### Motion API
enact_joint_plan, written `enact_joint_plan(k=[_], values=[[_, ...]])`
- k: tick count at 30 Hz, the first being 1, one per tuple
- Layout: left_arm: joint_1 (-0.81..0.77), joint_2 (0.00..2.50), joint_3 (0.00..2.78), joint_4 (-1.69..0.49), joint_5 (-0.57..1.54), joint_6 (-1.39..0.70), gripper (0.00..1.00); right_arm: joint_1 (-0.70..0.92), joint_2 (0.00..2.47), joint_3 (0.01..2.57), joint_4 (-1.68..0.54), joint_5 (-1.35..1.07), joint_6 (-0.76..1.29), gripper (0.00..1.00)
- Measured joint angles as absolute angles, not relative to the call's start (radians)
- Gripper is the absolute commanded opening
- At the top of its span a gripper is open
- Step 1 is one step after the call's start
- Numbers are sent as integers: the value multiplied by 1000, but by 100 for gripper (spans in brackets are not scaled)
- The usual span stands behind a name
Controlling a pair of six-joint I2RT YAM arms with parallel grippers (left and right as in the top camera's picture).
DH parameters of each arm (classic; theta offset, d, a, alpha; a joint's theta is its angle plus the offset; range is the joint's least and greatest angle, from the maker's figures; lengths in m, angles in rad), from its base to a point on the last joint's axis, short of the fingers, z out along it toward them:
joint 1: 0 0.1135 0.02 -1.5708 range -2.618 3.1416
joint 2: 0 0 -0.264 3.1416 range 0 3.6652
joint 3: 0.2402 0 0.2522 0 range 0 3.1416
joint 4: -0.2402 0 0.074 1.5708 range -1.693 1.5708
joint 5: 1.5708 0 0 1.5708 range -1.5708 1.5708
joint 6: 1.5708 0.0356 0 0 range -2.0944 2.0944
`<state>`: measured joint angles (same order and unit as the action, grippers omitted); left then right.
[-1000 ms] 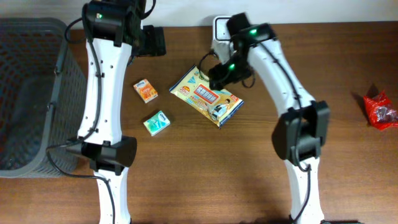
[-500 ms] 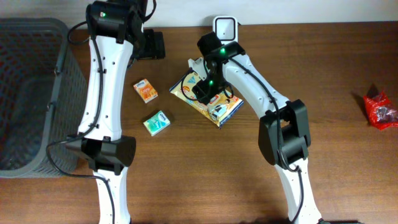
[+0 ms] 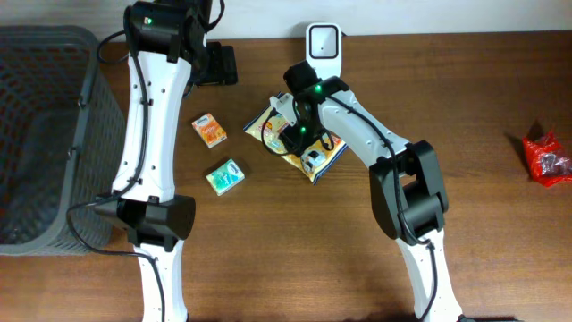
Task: Scan the item barcode
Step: 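Lower the right gripper onto the wet-wipes pack and grasp it, then lift the wet-wipes pack to the white scanner and hold it there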
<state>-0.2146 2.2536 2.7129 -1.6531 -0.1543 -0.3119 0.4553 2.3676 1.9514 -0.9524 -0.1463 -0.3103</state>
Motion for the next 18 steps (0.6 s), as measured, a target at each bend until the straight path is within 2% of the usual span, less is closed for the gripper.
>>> enact_joint_plan(k=[5,10,18], values=[[-215,2254,2713,-1654,-154,-311,99,456,2366,1949,-948,-151,-296,18],[-215,2254,2713,-1653,-154,-312,99,459,2364,1958,-961,-154,-258,5],[-215,2254,2713,-1654,-154,-311,99,454,2384,2104,-1108,-131,-173,4]])
